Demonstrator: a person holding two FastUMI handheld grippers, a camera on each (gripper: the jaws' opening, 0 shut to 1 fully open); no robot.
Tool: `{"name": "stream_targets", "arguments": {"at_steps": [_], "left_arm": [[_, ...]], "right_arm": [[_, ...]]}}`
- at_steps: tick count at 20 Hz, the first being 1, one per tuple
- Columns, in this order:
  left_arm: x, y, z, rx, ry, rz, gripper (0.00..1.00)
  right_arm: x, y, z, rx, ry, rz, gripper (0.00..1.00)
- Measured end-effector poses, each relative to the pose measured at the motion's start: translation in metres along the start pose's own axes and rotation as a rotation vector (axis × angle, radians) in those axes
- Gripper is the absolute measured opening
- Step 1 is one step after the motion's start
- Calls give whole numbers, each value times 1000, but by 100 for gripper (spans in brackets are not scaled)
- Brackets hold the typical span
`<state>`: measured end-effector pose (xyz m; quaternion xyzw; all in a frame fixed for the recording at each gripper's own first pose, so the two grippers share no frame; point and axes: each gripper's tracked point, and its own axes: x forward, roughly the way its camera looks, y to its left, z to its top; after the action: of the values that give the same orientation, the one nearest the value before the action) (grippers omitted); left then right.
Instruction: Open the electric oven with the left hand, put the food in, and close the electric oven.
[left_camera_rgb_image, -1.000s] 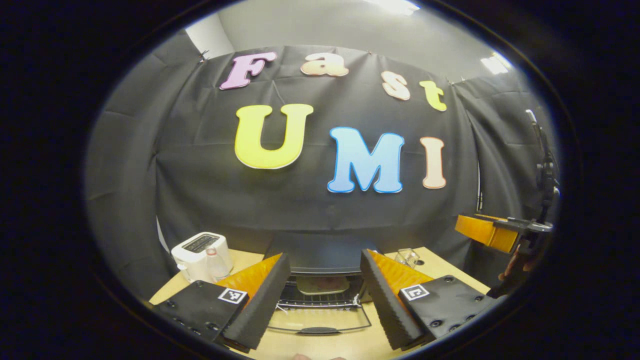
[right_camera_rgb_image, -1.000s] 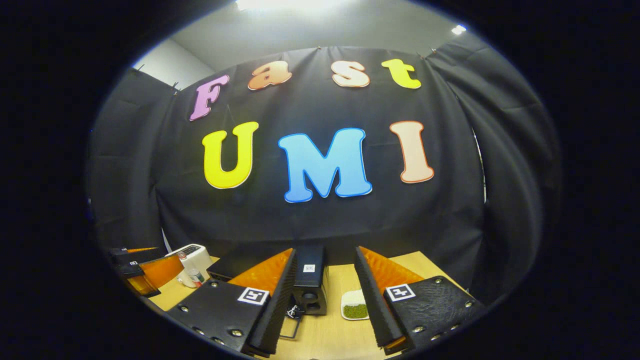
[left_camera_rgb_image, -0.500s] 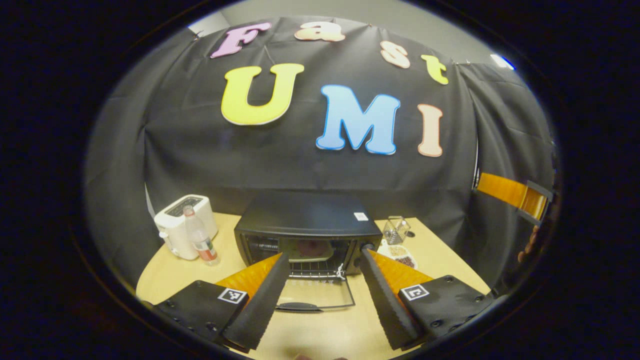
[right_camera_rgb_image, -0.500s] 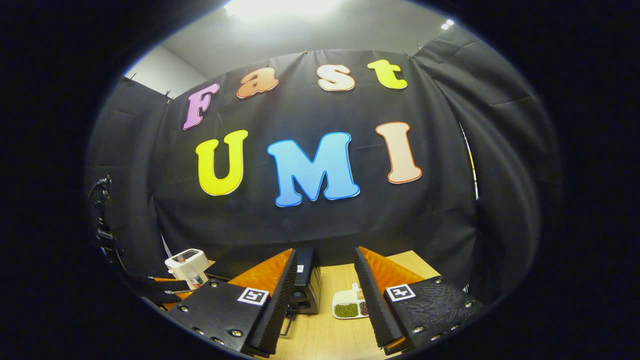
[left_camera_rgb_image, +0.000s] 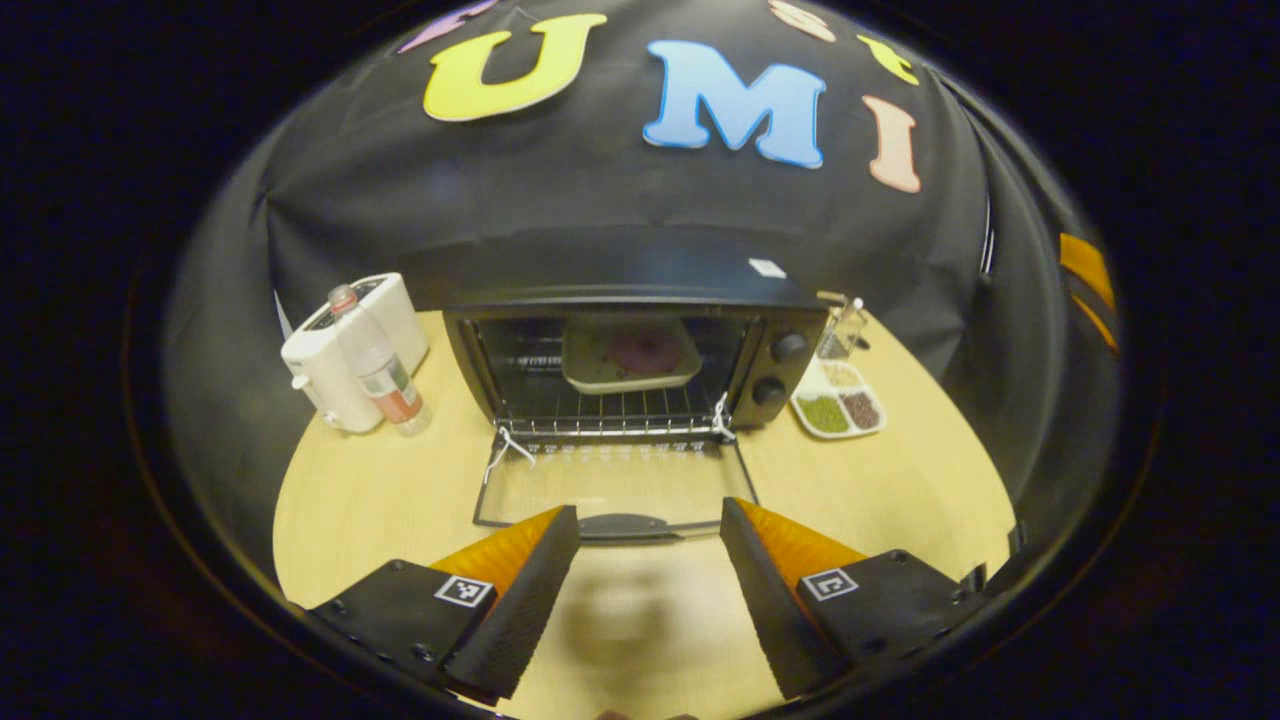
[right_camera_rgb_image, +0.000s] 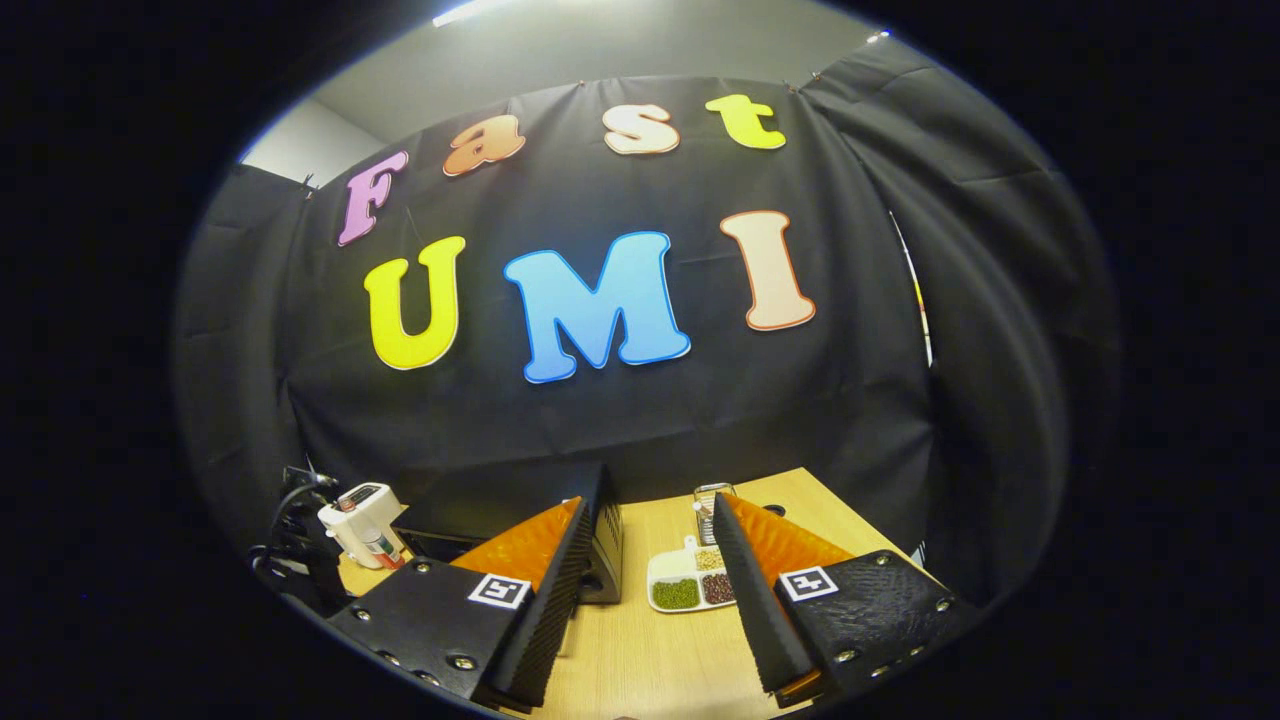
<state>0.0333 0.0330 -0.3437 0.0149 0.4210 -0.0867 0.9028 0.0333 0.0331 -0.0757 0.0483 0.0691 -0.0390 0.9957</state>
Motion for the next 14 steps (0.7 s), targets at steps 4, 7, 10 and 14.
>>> {"name": "stream_targets", "arguments": {"at_steps": [4,7,10,14], "left_arm": [[36,8,-46,-29,164,-4,96],[55,17,-66,-38,253,11,100],[68,21,-80,-56,324,10,96],[85,27,-81,-60,346,22,97]], "right_arm": [[-2,-6,-5,2,11,-31,76],[-2,-12,-7,-9,14,-48,76],[-4,-19,-11,-6,24,-67,76],[-5,-25,-13,-4,26,-94,76]]}}
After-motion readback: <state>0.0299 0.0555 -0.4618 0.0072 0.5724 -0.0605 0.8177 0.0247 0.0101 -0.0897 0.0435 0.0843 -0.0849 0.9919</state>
